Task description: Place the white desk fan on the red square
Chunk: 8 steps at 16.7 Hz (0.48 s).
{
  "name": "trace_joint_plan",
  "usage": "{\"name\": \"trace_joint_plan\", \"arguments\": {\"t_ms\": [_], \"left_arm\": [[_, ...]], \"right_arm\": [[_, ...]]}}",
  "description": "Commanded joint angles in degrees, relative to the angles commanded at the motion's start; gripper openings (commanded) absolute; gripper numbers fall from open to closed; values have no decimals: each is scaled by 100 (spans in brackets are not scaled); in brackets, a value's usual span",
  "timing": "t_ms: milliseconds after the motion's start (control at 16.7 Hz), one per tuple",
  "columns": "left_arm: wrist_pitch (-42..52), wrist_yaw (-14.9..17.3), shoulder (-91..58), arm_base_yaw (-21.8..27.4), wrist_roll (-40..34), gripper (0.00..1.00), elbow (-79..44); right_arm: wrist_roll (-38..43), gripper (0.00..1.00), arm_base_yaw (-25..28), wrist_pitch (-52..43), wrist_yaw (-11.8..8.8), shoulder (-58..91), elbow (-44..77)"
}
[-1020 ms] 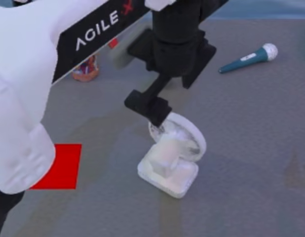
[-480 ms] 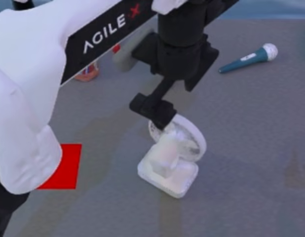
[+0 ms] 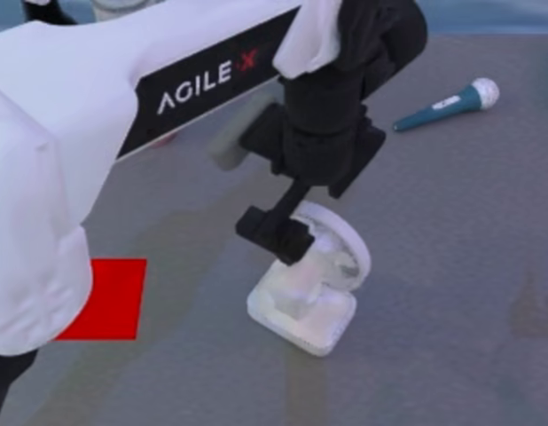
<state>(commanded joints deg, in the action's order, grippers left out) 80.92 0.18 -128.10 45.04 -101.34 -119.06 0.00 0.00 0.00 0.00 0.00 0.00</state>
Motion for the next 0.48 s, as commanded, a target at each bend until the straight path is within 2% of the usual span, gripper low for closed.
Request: {"name": "trace_joint_plan", "arguments": {"t_ms": [240,480], "left_arm": [[-34,0,7,1,-2,100,36],[-34,0,7,1,-2,70,36]], "right_arm": [[0,100,0,0,0,0,0],[0,100,0,0,0,0,0]]}}
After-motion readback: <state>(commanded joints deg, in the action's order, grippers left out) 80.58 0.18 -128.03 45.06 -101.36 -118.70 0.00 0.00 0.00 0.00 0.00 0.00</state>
